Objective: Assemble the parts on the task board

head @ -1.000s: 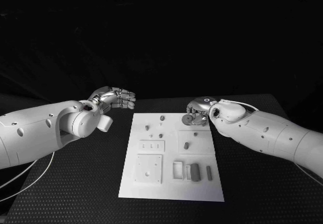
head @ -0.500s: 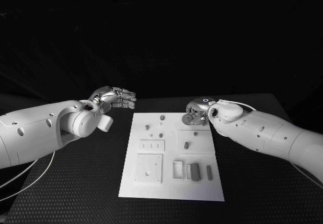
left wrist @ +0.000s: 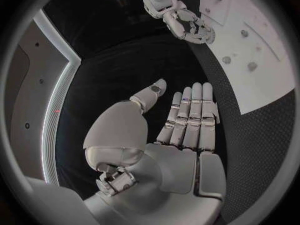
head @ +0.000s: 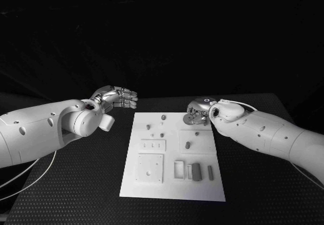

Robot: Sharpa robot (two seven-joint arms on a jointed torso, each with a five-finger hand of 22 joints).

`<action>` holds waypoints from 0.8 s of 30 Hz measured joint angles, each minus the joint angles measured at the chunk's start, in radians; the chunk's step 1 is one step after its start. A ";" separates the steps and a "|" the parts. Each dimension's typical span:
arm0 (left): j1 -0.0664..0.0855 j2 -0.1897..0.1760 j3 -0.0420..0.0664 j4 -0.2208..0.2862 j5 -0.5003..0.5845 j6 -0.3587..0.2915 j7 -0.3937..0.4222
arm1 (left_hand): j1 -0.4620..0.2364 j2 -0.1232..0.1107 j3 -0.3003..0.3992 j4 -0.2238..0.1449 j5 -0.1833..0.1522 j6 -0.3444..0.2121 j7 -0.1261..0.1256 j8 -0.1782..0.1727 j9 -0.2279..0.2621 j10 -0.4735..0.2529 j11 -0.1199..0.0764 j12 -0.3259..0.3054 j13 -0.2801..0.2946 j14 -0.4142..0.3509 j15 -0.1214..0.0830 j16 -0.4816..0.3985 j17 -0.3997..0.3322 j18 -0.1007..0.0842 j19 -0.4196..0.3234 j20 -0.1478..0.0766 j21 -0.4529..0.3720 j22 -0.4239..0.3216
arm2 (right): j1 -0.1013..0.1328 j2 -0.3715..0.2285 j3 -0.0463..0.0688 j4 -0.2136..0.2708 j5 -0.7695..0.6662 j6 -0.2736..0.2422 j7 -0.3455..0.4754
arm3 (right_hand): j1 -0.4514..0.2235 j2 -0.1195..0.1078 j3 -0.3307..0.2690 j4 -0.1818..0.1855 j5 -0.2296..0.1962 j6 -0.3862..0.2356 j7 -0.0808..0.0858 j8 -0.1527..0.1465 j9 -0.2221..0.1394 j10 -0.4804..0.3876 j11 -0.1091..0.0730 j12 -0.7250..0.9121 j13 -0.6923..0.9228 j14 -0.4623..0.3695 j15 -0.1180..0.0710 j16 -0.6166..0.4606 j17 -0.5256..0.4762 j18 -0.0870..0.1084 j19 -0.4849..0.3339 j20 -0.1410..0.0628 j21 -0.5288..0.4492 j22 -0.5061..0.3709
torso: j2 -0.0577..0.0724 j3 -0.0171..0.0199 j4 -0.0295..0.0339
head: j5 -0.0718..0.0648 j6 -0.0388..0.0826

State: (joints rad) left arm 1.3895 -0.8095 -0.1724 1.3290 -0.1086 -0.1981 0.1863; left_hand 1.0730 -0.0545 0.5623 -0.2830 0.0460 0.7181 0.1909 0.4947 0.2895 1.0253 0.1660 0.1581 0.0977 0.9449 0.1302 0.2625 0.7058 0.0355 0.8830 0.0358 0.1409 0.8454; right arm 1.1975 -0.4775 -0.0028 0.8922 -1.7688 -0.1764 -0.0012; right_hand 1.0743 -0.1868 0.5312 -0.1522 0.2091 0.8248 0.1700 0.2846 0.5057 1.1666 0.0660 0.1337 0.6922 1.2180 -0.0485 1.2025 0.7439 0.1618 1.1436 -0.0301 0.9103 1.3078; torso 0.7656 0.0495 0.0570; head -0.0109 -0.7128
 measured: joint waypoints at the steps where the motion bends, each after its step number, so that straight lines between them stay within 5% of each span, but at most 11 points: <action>1: 0.000 0.000 0.000 0.000 0.000 0.000 0.000 | -0.004 0.004 -0.002 0.002 0.000 0.000 0.000 0.000 0.000 0.000 0.000 0.000 0.000 0.000 0.000 0.000 0.000 0.000 0.000 0.000 0.000 0.000 | 0.000 0.001 0.000 -0.002 0.001 0.000 0.001 | 0.000 0.000 -0.003 -0.003 0.000 0.000 0.000 0.000 0.000 0.000 0.000 -0.002 0.000 0.000 0.000 0.000 -0.001 0.000 0.000 0.000 0.000 0.000 | 0.000 0.0004 -0.0002 | 0.000 0.000; 14: 0.000 -0.001 0.000 0.003 0.000 0.002 -0.002 | -0.003 0.003 -0.002 0.002 0.000 0.000 0.000 -0.004 0.000 0.000 0.000 -0.004 0.000 0.000 0.000 0.000 0.000 0.000 0.000 0.000 0.000 0.000 | 0.002 0.012 -0.004 -0.015 0.007 0.000 0.006 | 0.000 0.008 -0.001 -0.018 0.000 0.005 0.002 0.001 -0.002 0.002 0.002 -0.022 -0.003 0.000 0.000 0.000 -0.002 0.000 0.000 0.000 0.000 0.000 | 0.001 0.0011 -0.0003 | 0.003 -0.003; 24: 0.000 -0.005 0.000 0.008 0.000 0.003 -0.004 | -0.008 -0.001 -0.002 0.002 0.000 0.000 0.000 -0.004 0.000 0.000 0.000 -0.004 -0.001 0.000 0.000 0.000 0.000 0.000 0.000 0.000 0.000 0.000 | 0.003 0.013 -0.014 -0.011 0.008 -0.014 0.006 | 0.029 0.037 0.006 -0.100 0.000 0.023 -0.004 0.011 -0.006 0.019 0.007 -0.061 -0.002 -0.001 0.006 0.008 -0.006 0.000 0.000 0.001 0.000 0.000 | 0.001 0.0019 -0.0014 | 0.004 -0.006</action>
State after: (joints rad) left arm 1.3896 -0.8142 -0.1724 1.3374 -0.1088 -0.1948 0.1819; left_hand 1.0655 -0.0552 0.5600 -0.2807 0.0460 0.7182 0.1909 0.4909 0.2895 1.0253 0.1660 0.1544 0.0969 0.9449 0.1302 0.2624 0.7055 0.0355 0.8830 0.0358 0.1409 0.8454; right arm 1.2010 -0.4645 -0.0169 0.8814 -1.7612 -0.1902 0.0048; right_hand 1.1032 -0.1494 0.5368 -0.2520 0.2088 0.8475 0.1660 0.2953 0.4993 1.1857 0.0730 0.0725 0.6897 1.2167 -0.0425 1.2102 0.7378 0.1617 1.1440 -0.0294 0.9103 1.3078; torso 0.7669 0.0514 0.0556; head -0.0071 -0.7192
